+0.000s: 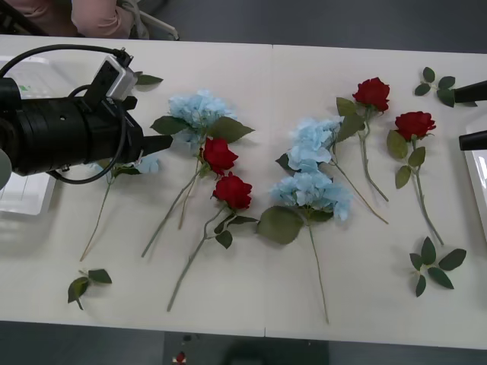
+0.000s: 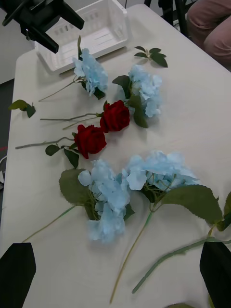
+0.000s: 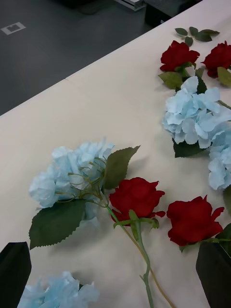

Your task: Put the red flowers into the right box and the blue flowers into the left box

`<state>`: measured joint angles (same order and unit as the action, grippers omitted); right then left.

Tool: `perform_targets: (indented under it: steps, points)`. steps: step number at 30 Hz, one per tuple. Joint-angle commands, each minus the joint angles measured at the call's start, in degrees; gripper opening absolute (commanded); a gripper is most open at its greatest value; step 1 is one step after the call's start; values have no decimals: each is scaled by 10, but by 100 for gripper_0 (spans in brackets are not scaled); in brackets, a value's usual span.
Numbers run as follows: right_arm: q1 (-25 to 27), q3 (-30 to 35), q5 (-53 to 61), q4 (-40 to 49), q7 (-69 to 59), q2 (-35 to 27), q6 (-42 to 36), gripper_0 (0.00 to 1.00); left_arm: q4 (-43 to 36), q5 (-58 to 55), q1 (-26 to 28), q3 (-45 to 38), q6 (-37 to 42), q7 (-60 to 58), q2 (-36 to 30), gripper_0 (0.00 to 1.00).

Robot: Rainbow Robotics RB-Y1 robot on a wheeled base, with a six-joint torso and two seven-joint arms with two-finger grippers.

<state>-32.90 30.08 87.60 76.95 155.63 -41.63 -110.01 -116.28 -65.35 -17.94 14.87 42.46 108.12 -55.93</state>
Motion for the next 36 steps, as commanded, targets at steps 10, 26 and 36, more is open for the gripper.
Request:
perform_targets:
  steps: [10,26,36]
  points:
    - [23,-35,-42,-2,-6,-40,15,100,-41,-17,0,-22,-6,2,-1,100]
    - [24,-77,-254,-2,-259,-60,119,100,-62,-106,141,-217,142,-32,-44,100]
    - [24,-158,-364,-3,-423,-44,236,100,41,-158,164,-245,211,12,-47,100]
